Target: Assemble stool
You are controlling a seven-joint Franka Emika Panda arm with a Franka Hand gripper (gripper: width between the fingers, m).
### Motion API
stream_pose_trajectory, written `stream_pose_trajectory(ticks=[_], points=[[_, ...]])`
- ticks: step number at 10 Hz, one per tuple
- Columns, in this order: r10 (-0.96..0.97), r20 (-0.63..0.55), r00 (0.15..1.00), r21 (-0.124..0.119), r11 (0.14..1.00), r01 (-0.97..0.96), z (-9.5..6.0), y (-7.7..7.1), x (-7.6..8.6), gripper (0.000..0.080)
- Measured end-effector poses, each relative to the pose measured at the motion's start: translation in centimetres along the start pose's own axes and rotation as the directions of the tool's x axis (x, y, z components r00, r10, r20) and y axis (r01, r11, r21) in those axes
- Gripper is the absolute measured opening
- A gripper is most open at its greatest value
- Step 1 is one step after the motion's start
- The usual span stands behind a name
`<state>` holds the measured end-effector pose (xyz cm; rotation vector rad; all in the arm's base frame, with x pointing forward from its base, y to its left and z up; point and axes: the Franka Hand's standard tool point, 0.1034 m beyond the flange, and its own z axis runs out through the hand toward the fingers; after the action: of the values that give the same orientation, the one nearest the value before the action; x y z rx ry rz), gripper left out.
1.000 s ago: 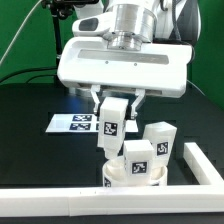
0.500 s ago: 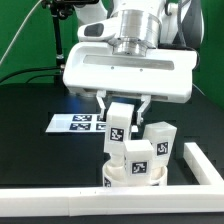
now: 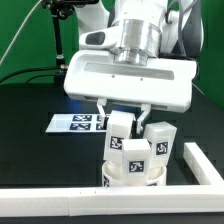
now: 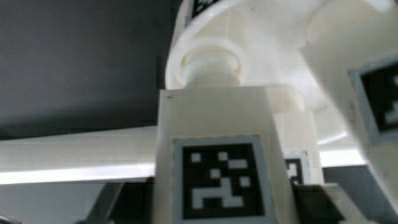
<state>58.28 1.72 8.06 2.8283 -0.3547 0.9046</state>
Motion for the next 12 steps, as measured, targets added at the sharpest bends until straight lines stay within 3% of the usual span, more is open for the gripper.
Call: stream_pose_trajectory(ticks=[6, 7, 8, 9, 10, 12], points=[[-0.005, 0.006, 1.0, -0.004, 1.0, 0.005, 0.18, 0.16, -0.27, 0.0337], [-0.006, 0.015, 1.0, -0.005, 1.0, 0.006, 0.26, 0.19, -0.45, 0.0413], [-0.007, 0.015, 1.0, -0.006, 1.0, 0.007, 0.27, 0.2, -0.46, 0.0557], [-0.007, 0.015, 1.0, -0.006, 1.0, 0.008, 0.27, 0.2, -0.48, 0.0557], [-0.008, 0.015, 1.0, -0.006, 1.0, 0.008, 0.28, 0.2, -0.49, 0.0631], [-0.009, 0.015, 1.0, -0.006, 1.0, 0.009, 0.28, 0.21, -0.49, 0.0646]])
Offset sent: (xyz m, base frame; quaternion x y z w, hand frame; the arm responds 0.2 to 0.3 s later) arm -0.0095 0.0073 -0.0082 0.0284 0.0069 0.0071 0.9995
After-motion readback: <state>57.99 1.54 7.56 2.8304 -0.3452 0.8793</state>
